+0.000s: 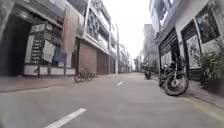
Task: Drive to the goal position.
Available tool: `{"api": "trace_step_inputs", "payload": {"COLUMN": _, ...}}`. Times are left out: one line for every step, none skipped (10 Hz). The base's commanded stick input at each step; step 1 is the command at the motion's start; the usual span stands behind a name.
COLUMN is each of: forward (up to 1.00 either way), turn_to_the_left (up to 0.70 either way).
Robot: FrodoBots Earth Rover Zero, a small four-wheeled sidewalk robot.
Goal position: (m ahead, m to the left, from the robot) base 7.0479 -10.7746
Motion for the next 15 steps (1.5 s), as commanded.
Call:
{"api": "trace_step_inputs", "payload": {"forward": 0.46, "turn_to_the_left": 0.00}}
{"api": "trace_step_inputs", "payload": {"forward": 0.46, "turn_to_the_left": 0.00}}
{"api": "trace_step_inputs", "payload": {"forward": 0.46, "turn_to_the_left": 0.30}}
{"api": "trace_step_inputs", "payload": {"forward": 0.46, "turn_to_the_left": 0.46}}
{"api": "trace_step_inputs", "payload": {"forward": 0.46, "turn_to_the_left": 0.46}}
{"api": "trace_step_inputs", "payload": {"forward": 0.46, "turn_to_the_left": 0.46}}
{"api": "trace_step_inputs", "payload": {"forward": 0.46, "turn_to_the_left": 0.05}}
{"api": "trace_step_inputs", "payload": {"forward": 0.46, "turn_to_the_left": 0.01}}
{"api": "trace_step_inputs", "payload": {"forward": 0.46, "turn_to_the_left": 0.00}}
{"api": "trace_step_inputs", "payload": {"forward": 0.46, "turn_to_the_left": 0.00}}
{"api": "trace_step_inputs", "payload": {"forward": 0.46, "turn_to_the_left": 0.00}}
{"api": "trace_step_inputs", "payload": {"forward": 0.46, "turn_to_the_left": 0.00}}
{"api": "trace_step_inputs", "payload": {"forward": 0.46, "turn_to_the_left": 0.00}}
{"api": "trace_step_inputs", "payload": {"forward": 0.46, "turn_to_the_left": 0.00}}
{"api": "trace_step_inputs", "payload": {"forward": 0.46, "turn_to_the_left": 0.00}}
